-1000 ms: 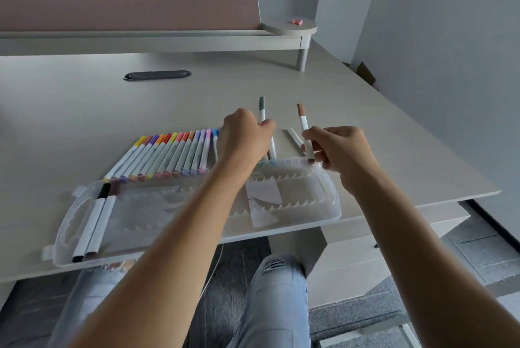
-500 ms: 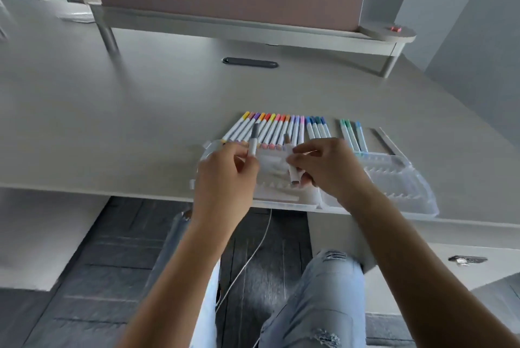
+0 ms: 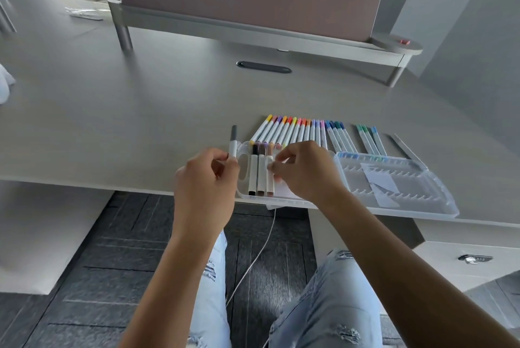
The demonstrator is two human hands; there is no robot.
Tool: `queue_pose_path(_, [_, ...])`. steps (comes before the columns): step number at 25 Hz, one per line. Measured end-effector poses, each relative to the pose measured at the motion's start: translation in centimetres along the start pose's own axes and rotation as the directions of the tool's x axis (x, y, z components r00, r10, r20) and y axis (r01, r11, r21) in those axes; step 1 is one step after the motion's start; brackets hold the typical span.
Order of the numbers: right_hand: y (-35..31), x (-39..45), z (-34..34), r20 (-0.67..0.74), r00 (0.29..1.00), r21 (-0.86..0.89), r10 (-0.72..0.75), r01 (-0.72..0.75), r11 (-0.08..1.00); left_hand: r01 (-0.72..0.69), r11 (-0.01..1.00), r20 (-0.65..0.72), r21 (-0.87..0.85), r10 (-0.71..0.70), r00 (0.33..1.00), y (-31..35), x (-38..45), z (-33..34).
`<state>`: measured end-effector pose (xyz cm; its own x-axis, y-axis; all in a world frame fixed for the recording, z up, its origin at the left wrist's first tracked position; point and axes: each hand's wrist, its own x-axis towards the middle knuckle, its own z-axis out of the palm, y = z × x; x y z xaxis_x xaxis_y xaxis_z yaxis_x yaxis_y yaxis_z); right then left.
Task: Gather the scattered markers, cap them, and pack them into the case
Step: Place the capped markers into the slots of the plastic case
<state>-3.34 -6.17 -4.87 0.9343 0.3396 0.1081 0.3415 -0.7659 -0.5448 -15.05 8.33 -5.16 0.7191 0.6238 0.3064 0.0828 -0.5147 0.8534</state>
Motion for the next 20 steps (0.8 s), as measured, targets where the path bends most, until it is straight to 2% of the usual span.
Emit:
queue_pose_path(10, [0.7, 0.3, 1.6, -0.085, 0.996, 0.044, -0.028, 0.032, 0.999, -0.005, 1.000, 0.055, -0.025, 0.006, 0.998, -0.3, 0.4, 1.1])
queue_pose_path(13, [1.2, 0.1, 2.1, -0.092, 0.995, 0.168, -0.037, 0.052, 0.984, -0.015, 1.000, 0.052, -0.011, 0.015, 0.999, -0.1, 0.5, 1.3])
queue_pose_path(15, [1.5, 0.0, 2.2, -0.101, 0.994, 0.191, -0.052, 0.070, 0.979, -0.015, 1.000, 0.051, -0.006, 0.016, 0.999, 0.0, 0.6, 1.7])
queue_pose_path(18, [2.1, -0.3, 1.1, -0.077, 0.995, 0.200, -0.064, 0.078, 0.977, -0.053, 0.996, 0.075, 0.067, 0.048, 0.996, 0.5, 0.6, 2.8])
queue_pose_path(20, [3.4, -0.3, 0.0, -0.143, 0.989, 0.218, -0.025, 0.056, 0.974, -0.118, 0.980, 0.125, 0.160, 0.098, 0.987, 1.1, 0.6, 4.2])
